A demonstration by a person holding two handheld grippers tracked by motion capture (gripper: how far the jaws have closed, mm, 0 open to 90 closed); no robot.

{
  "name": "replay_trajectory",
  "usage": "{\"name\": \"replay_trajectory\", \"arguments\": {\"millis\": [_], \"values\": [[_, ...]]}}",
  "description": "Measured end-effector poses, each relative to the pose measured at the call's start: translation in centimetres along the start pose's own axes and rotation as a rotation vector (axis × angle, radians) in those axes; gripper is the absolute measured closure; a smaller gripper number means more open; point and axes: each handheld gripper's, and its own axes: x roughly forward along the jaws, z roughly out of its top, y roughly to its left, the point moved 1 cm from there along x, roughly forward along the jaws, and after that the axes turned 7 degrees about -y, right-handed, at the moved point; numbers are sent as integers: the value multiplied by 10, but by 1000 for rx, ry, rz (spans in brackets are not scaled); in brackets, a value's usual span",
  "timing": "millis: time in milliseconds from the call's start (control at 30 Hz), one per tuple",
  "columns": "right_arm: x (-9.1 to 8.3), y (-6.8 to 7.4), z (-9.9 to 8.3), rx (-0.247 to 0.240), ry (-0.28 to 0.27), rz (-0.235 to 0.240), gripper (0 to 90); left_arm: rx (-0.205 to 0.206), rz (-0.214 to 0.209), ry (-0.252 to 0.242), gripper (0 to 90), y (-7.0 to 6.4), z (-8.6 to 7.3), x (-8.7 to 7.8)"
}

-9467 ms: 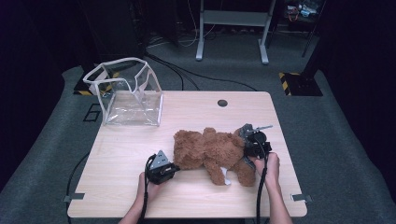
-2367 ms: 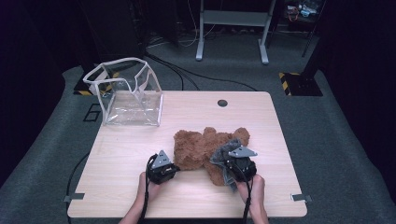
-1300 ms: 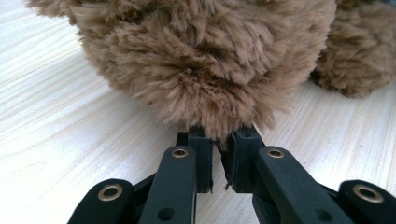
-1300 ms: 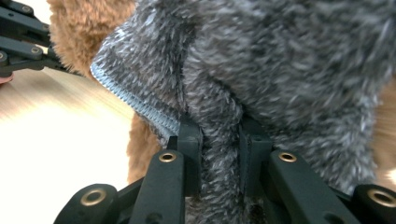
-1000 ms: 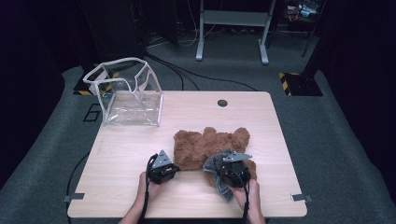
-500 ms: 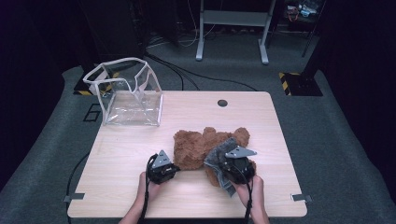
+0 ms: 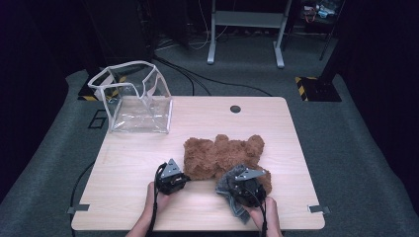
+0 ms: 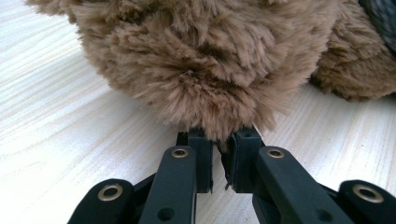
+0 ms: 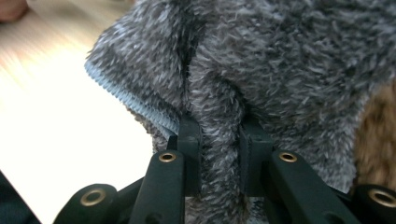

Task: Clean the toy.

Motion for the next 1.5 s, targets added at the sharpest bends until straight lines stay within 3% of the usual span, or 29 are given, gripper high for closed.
{"name": "replay_trajectory", "arguments": {"millis": [100,200,433,733,867,1067,1200,1267,1433,1500], "values": [[-4,-5,-4,15,7,-5,741,-6,-4,0,823,0,0,0],[-13,-8,-2,31,-26,-22,740,-9,-4,-6,824,0,0,-1],[-23,-3,27,19,-118,-91,738,-6,4,-25,831,0,0,-2],[-7,21,67,-89,-155,-109,736,7,30,-63,859,-2,0,-2],[5,28,71,-91,-166,-83,733,23,50,-76,865,0,2,1],[21,31,65,-98,-135,-79,735,18,53,-82,866,0,3,2],[23,38,59,-177,-54,-70,736,30,53,-85,865,1,3,1],[23,38,56,-218,-35,-95,738,32,52,-86,865,0,2,0],[14,32,47,-207,0,-124,739,26,53,-97,865,0,2,-1],[12,28,40,-176,10,-138,739,28,52,-99,864,0,2,-1]]}}
